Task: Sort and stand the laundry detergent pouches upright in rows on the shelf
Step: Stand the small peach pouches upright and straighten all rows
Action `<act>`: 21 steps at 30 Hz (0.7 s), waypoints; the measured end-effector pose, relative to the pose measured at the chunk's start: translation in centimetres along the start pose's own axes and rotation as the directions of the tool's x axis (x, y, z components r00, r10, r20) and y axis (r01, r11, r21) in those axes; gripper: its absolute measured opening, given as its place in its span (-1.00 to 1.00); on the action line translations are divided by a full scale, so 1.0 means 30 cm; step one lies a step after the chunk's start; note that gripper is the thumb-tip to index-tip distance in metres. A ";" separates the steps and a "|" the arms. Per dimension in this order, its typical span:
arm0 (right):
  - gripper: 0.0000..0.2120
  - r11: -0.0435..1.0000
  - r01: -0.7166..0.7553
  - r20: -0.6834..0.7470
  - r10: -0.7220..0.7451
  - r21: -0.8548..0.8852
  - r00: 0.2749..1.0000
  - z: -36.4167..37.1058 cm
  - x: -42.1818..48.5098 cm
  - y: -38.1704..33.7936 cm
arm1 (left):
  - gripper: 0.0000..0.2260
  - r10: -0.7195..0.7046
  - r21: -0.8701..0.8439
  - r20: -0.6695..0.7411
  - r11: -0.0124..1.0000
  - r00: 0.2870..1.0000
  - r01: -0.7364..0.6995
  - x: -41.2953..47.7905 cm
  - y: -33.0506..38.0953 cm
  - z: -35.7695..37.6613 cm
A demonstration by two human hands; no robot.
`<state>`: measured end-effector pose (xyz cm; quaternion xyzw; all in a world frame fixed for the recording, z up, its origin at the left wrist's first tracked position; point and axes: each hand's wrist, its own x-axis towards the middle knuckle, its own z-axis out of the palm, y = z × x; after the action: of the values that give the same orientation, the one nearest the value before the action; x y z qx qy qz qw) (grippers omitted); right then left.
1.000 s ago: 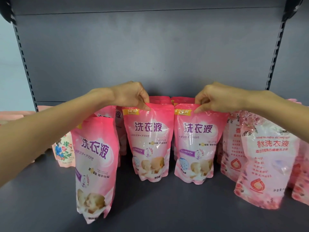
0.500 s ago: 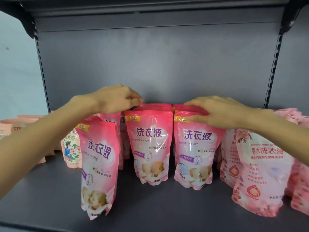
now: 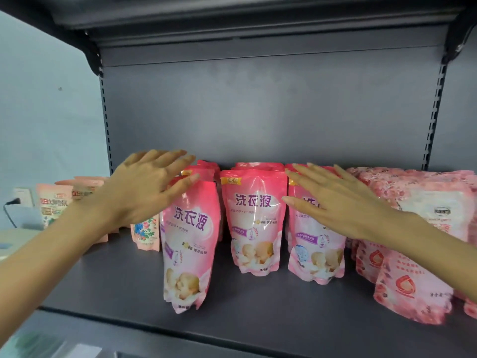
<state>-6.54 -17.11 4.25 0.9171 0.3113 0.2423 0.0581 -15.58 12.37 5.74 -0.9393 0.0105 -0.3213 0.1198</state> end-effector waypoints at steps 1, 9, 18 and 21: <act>-0.13 1.000 -0.009 -0.008 0.009 0.005 1.000 -0.006 -0.003 -0.020 | -0.24 0.006 0.001 -0.007 1.000 1.000 -0.006 -0.011 -0.014 0.002; -0.14 0.980 -0.092 -0.025 0.097 0.177 0.995 -0.079 0.010 -0.257 | -0.27 0.112 -0.048 -0.038 0.992 0.993 -0.114 -0.117 -0.166 0.010; -0.43 0.915 -0.092 -0.098 0.142 0.394 0.985 -0.169 0.118 -0.467 | -0.25 0.190 -0.121 0.058 0.976 0.980 -0.182 -0.211 -0.295 0.131; -0.57 0.952 -0.096 -0.014 0.105 0.289 0.994 -0.180 0.188 -0.500 | -0.20 0.213 -0.159 0.070 0.967 0.975 -0.199 -0.197 -0.302 0.167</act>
<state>-13.40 -1.99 7.41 0.9268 0.2969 0.2104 -0.0932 -17.74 22.85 0.46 -0.9525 0.1272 -0.2644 0.0815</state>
